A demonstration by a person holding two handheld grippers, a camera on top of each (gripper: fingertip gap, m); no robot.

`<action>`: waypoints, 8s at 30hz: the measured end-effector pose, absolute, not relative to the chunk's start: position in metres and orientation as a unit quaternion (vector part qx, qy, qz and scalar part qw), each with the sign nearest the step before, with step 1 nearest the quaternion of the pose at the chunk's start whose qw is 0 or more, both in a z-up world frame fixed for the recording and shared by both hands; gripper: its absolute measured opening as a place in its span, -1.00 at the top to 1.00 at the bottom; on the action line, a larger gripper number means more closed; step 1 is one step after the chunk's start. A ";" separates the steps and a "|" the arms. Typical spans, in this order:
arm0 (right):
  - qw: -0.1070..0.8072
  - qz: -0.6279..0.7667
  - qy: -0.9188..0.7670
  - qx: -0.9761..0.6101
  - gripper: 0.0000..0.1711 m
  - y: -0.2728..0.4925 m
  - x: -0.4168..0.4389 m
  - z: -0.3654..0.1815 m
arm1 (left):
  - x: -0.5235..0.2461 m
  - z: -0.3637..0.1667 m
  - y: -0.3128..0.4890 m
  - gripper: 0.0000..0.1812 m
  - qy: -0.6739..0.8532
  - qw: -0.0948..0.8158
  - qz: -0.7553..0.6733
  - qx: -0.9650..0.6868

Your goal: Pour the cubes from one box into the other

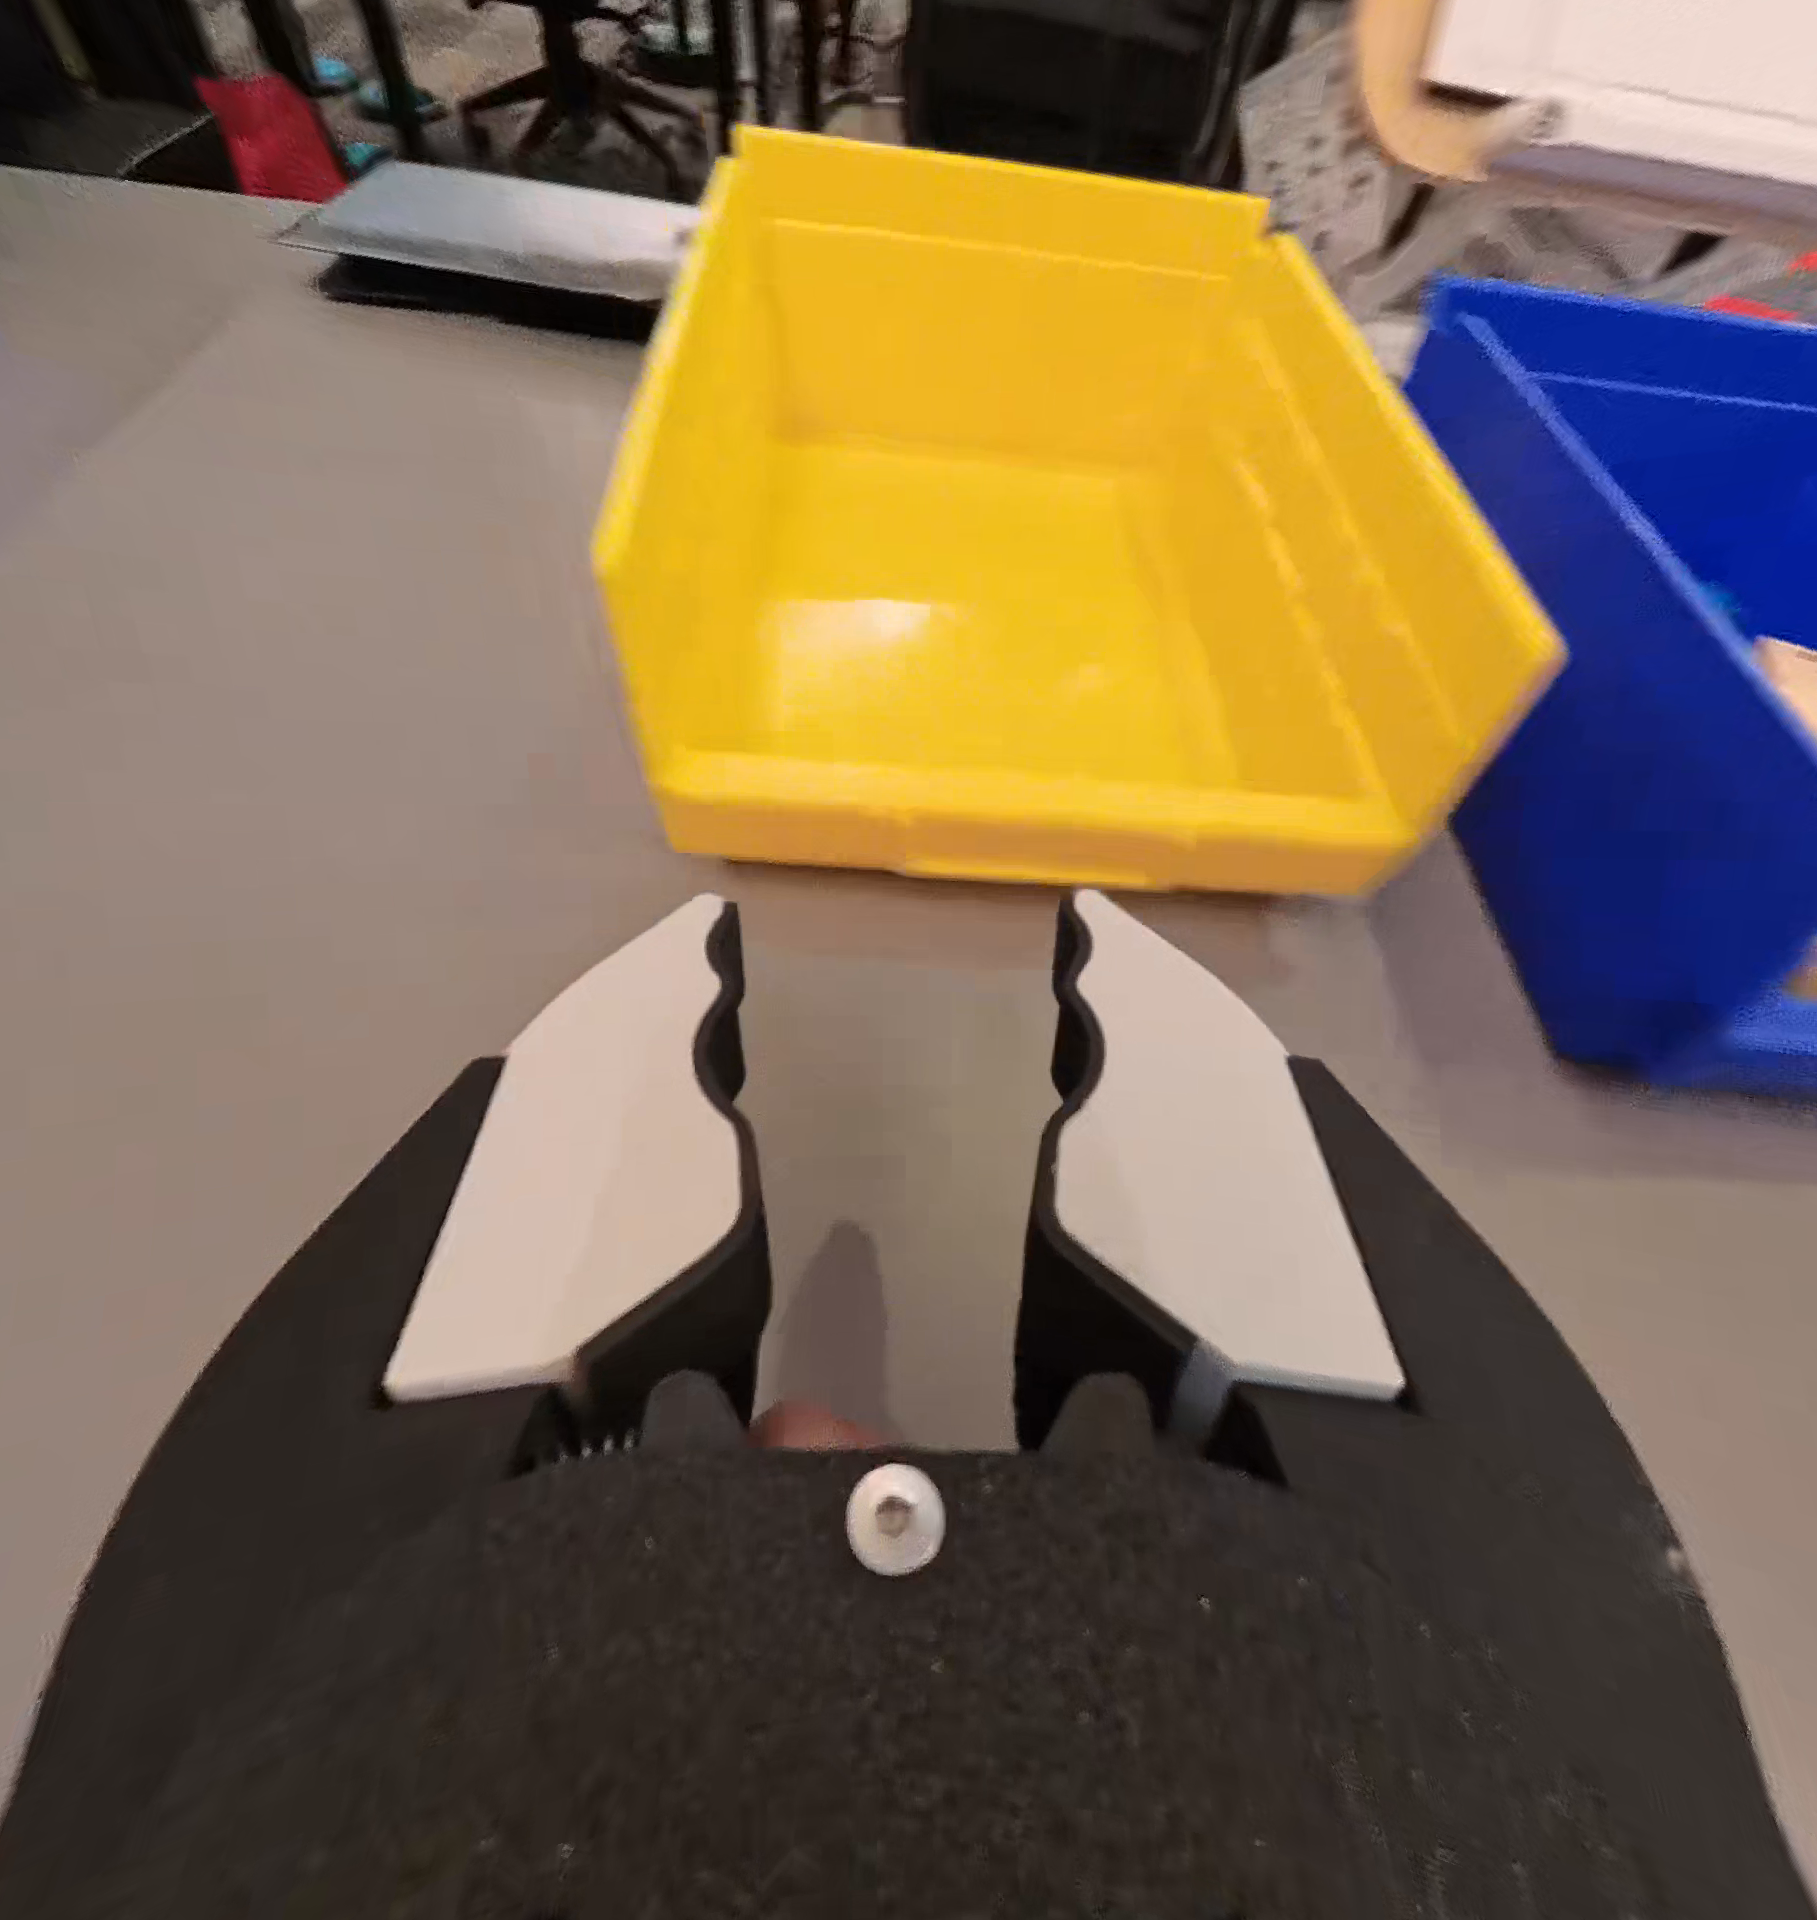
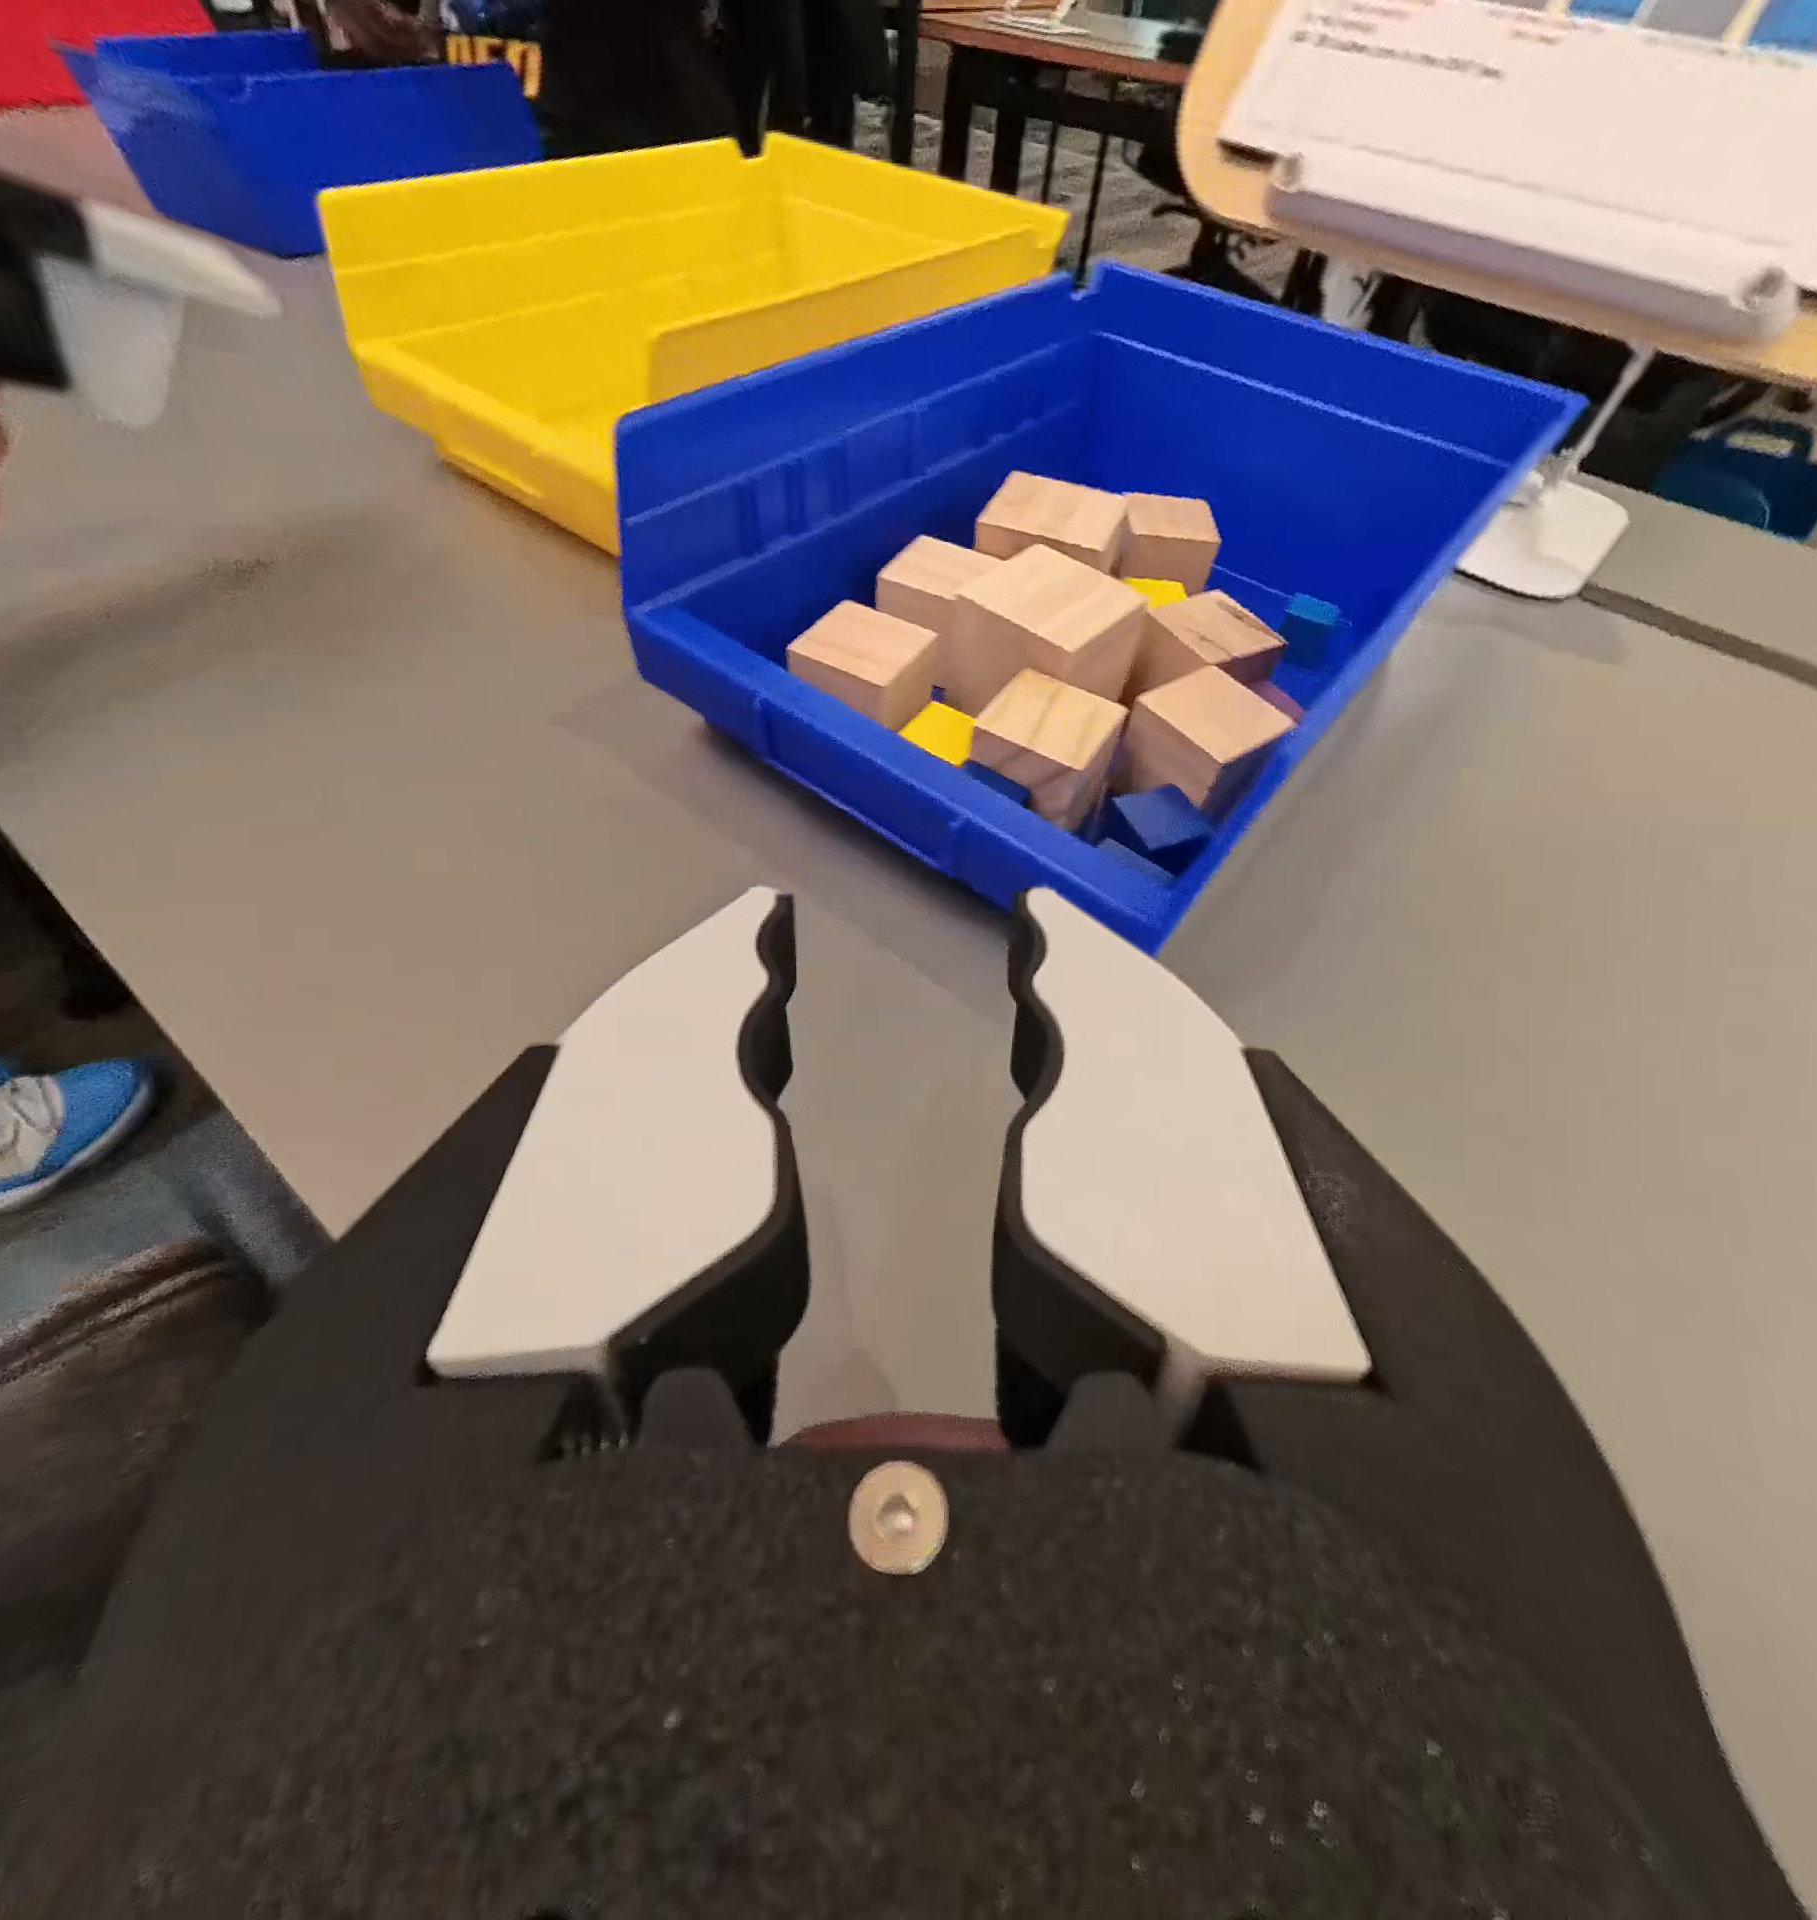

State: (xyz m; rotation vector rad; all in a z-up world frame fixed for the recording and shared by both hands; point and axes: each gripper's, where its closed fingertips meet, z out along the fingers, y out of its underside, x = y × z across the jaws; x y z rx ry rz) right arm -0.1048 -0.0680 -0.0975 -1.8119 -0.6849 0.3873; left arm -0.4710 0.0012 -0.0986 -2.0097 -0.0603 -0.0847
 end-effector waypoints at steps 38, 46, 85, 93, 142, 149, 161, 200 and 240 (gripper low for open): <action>0.473 0.199 -0.276 -0.813 0.92 -0.064 -0.310 -0.106 | -0.477 -0.106 -0.155 0.95 -0.139 0.529 0.051 -0.836; 0.625 0.173 -0.216 -0.730 0.91 -0.051 -0.243 0.029 | -0.422 0.025 -0.119 0.96 -0.075 0.650 0.047 -0.755; 0.508 0.035 0.091 -0.856 0.94 0.043 0.311 -0.124 | 0.125 -0.127 0.047 0.77 0.169 0.473 -0.208 -0.840; 0.555 0.012 0.144 -0.819 0.56 0.028 0.341 -0.084 | 0.115 -0.102 0.016 0.57 0.210 0.461 -0.271 -0.818; 0.562 0.103 -0.143 -0.808 0.91 0.057 -0.338 -0.107 | -0.526 -0.119 0.043 0.98 0.000 0.556 -0.018 -0.831; 0.505 0.168 -0.131 -0.836 0.89 0.051 -0.335 -0.123 | -0.525 -0.123 0.042 0.96 0.004 0.500 0.025 -0.866; 0.508 0.226 -0.312 -0.770 0.56 0.000 -0.201 -0.071 | -0.518 -0.080 0.007 0.59 -0.050 0.540 -0.010 -0.840; 0.570 0.033 0.056 -0.819 0.49 -0.022 0.234 -0.111 | -0.451 -0.122 -0.015 0.58 -0.072 0.557 -0.058 -0.825; 0.558 0.064 -0.203 -0.802 0.47 0.011 0.045 -0.085 | -0.538 -0.149 0.228 0.94 -0.018 0.071 -0.024 -0.997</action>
